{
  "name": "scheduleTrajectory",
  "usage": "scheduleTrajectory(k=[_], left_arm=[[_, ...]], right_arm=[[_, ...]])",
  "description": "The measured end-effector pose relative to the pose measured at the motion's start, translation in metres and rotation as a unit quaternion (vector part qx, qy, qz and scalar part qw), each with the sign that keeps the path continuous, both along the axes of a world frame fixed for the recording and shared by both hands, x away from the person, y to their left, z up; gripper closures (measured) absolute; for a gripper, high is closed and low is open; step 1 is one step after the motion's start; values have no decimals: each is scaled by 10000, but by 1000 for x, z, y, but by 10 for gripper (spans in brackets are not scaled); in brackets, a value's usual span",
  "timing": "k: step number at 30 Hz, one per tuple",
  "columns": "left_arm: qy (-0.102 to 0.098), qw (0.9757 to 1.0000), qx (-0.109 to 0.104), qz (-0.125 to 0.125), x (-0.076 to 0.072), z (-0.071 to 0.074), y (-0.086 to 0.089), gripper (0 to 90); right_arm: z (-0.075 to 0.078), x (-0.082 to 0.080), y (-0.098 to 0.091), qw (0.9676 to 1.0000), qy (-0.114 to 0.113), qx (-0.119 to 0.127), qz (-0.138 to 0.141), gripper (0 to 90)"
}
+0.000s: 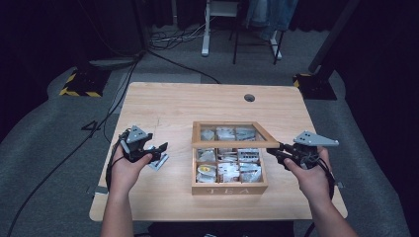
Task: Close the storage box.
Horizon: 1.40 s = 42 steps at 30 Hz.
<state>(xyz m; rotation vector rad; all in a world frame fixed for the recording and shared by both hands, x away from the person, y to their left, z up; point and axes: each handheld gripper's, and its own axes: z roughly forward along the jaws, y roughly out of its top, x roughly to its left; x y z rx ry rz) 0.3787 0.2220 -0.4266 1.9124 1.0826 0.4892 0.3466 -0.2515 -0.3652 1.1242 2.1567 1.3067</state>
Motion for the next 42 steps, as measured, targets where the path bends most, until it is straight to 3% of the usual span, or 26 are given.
scheduleTrajectory(k=[3, 17, 18, 25, 26, 30, 33, 38, 40, 42], left_arm=[[15, 10000, -11, 3, 0, -1, -1, 307], [73, 10000, 13, 37, 1, -4, 1, 307], [87, 10000, 6, 36, 1, -4, 1, 307], [93, 9999, -12, 57, 1, -4, 1, 307], [93, 9999, -3, 55, 1, -4, 2, 307], [104, 9999, -10, 63, 1, -5, 2, 307], [99, 9999, -17, 61, 1, -5, 2, 308], [110, 9999, -24, 65, 1, -5, 3, 307], [130, 9999, -5, 61, 2, -6, 4, 307], [141, 9999, -16, 66, 2, -6, 3, 307]], right_arm=[[0, -2, -2, 10000, -59, -3, -9, 649], [-4, -11, 5, 9968, 482, -614, 182, 672], [-5, -13, 7, 9951, 498, -824, 205, 672], [-10, -14, 9, 9898, 749, -1169, 326, 670], [-12, -14, 10, 9879, 860, -1237, 373, 660], [-15, -16, 17, 9847, 1095, -1158, 704, 629], [-17, -18, 21, 9811, 1179, -1354, 722, 622], [-16, -18, 20, 9808, 1227, -1319, 741, 611], [-16, -18, 20, 9799, 1283, -1335, 744, 562], [-18, -18, 21, 9757, 1434, -1428, 842, 552]])
